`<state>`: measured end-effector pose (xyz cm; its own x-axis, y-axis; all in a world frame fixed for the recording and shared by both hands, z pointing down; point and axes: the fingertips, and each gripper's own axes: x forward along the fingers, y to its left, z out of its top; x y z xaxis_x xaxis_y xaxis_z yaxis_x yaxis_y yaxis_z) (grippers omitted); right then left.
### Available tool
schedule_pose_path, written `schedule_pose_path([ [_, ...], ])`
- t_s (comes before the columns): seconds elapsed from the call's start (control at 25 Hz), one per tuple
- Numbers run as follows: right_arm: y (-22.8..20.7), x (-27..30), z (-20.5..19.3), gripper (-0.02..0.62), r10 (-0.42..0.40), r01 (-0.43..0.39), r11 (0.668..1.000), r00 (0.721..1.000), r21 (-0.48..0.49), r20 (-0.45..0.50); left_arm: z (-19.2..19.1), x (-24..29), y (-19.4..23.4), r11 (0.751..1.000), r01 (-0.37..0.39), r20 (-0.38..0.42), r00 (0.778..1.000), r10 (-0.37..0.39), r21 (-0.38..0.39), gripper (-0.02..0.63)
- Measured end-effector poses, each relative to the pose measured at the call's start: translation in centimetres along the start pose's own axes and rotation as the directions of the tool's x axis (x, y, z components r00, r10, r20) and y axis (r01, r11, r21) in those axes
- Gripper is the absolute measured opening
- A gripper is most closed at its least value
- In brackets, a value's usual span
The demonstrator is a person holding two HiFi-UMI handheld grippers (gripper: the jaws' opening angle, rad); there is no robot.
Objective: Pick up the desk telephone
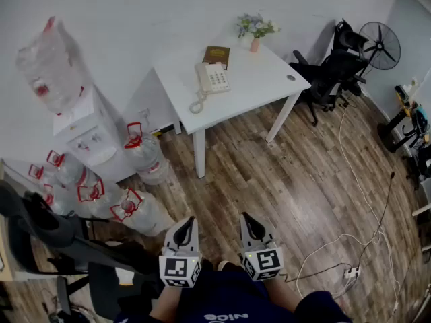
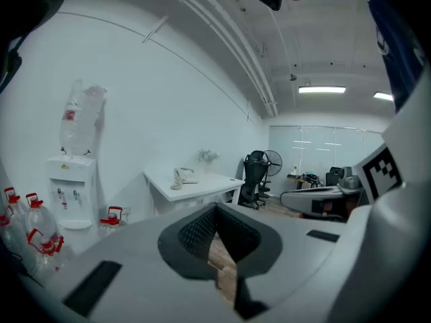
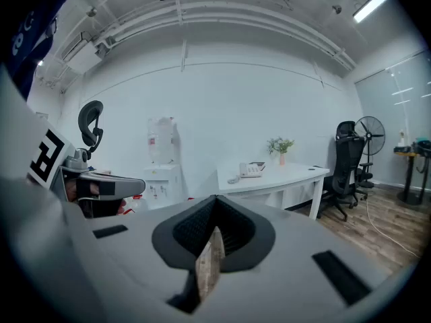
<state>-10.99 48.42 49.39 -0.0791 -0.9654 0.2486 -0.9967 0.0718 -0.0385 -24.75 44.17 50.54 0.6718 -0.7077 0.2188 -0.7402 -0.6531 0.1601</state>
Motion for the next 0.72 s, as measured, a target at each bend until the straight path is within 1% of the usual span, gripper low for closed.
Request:
schedule_pose_path([
  [0.16,1.0,1.2,0.0,0.021,0.006,-0.006,1.000,1.000,-0.016,0.001,0.0,0.7,1.2,1.000,0.006,0.000,1.000,-0.006,-0.004,0.017],
  [0.36,1.4,2.6,0.9,0.021,-0.021,0.022,1.000,1.000,-0.023,0.022,1.0,1.5,3.1,1.000,0.018,0.026,0.999,-0.018,0.015,0.015],
  [0.52,2.1,4.0,1.9,0.023,-0.038,0.039,0.999,0.997,-0.018,0.060,1.6,1.8,6.0,1.000,-0.005,0.034,0.999,0.006,-0.016,0.017],
  [0.6,2.5,4.6,1.9,0.023,-0.046,0.046,0.999,0.997,-0.003,0.061,1.7,2.1,7.3,0.999,-0.015,0.032,0.999,0.016,-0.033,0.017],
  [0.72,3.1,5.2,1.4,0.023,-0.046,0.045,0.999,0.998,0.023,0.046,1.8,2.4,8.1,0.999,-0.004,0.028,1.000,0.005,-0.051,0.017],
])
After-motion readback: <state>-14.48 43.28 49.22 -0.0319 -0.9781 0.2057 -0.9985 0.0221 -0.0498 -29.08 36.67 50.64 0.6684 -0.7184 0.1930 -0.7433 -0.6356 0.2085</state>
